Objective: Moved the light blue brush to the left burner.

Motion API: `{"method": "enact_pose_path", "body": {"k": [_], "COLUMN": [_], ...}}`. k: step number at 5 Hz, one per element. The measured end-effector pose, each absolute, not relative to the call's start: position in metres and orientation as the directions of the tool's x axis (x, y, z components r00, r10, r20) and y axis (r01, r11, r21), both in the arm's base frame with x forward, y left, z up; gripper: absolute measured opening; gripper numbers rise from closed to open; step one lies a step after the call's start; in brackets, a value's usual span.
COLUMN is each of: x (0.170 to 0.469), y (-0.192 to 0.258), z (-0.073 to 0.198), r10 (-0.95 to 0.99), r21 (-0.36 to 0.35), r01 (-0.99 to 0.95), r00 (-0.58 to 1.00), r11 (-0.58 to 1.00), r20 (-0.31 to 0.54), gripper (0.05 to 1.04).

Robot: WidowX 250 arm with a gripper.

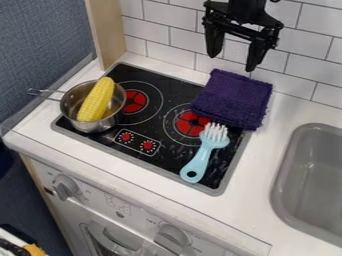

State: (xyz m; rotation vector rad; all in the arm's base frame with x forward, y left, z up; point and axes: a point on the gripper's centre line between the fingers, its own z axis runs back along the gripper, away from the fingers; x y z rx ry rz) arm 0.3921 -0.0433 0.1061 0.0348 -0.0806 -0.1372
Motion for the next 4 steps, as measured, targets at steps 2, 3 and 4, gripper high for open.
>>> {"method": "enact_pose_path", "body": {"k": [2,3,4], "x": [0.364,0.341,0.305], "y": [-0.043,-0.044,-0.049], "z": [0.071,0.083,0.085], "r10": [-0.126,-0.157,-0.192], "r21": [0.016,-0.008,0.006], "r01": [0.126,0.157,0.192], "r00": [0.992,0.987,0.981], "r11": [0.992,0.988,0.981], "r20": [-0.014,0.022,0.012], "gripper": [1.0,1.0,1.0]}}
